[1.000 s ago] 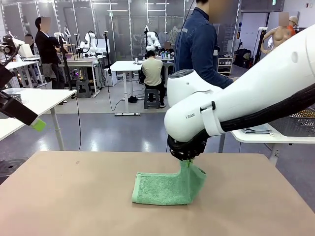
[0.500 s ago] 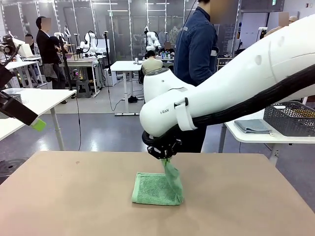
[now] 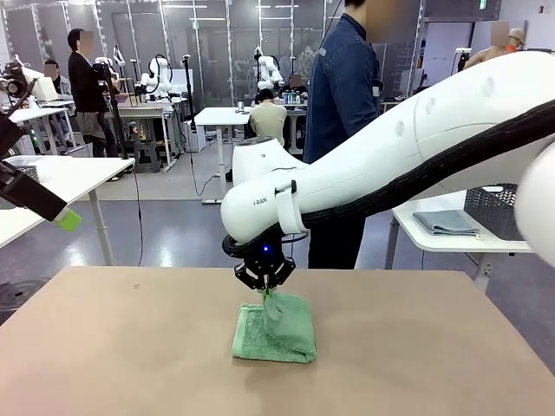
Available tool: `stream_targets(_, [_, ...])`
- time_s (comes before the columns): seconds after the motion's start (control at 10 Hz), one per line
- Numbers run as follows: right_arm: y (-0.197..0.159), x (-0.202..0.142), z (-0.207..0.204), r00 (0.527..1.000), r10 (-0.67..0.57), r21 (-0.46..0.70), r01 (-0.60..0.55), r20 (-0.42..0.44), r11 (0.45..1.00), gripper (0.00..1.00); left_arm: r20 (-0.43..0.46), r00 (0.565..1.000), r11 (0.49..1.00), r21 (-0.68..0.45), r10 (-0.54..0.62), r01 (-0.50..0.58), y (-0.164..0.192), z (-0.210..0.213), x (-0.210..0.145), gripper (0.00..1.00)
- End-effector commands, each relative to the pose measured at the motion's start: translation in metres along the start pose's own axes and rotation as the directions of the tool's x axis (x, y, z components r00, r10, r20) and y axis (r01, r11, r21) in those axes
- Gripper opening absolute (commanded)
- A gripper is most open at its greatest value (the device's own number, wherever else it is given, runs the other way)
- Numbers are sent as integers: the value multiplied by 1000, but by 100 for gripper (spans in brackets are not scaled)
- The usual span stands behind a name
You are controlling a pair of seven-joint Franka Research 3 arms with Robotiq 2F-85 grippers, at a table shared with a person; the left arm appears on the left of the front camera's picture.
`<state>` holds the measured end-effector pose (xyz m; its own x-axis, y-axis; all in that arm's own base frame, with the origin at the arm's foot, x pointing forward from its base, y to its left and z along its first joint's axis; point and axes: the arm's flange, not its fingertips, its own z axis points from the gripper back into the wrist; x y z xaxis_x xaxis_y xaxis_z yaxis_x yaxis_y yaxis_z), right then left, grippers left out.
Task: Fold the towels and place them in the basket.
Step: When a person lays out a Towel with hook on the table, fold it in half twice.
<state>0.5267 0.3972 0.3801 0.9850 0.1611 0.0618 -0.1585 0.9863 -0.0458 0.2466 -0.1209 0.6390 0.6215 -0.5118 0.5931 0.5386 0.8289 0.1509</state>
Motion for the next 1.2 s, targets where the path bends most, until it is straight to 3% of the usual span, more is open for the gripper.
stream_targets(0.0, [10, 10, -8, 998, -58, -17, 58, -19, 998, 0, 6, 1000, 1000, 5, 9, -10, 1, -1, 1, 100])
stream_targets(0.2, [19, 13, -16, 997, -72, -14, 72, -27, 997, 0, 6, 1000, 1000, 5, 9, -10, 1, -1, 1, 100])
stream_targets(0.7, [28, 13, -20, 996, -88, -3, 88, -23, 996, 100, 6, 1000, 1000, 5, 9, -10, 1, -1, 1, 100])
stream_targets(0.8, [28, 12, -18, 996, -88, 1, 88, -18, 996, 72, 6, 1000, 1000, 5, 9, -10, 1, -1, 1, 100])
stream_targets(0.9, [28, 12, -18, 996, -91, 6, 91, -11, 996, 100, 6, 1000, 1000, 5, 9, -10, 1, -1, 1, 100])
stream_targets(1.1, [25, 13, -19, 995, -95, 17, 96, -13, 995, 100, 6, 1000, 1000, 5, 9, -10, 1, -1, 1, 100])
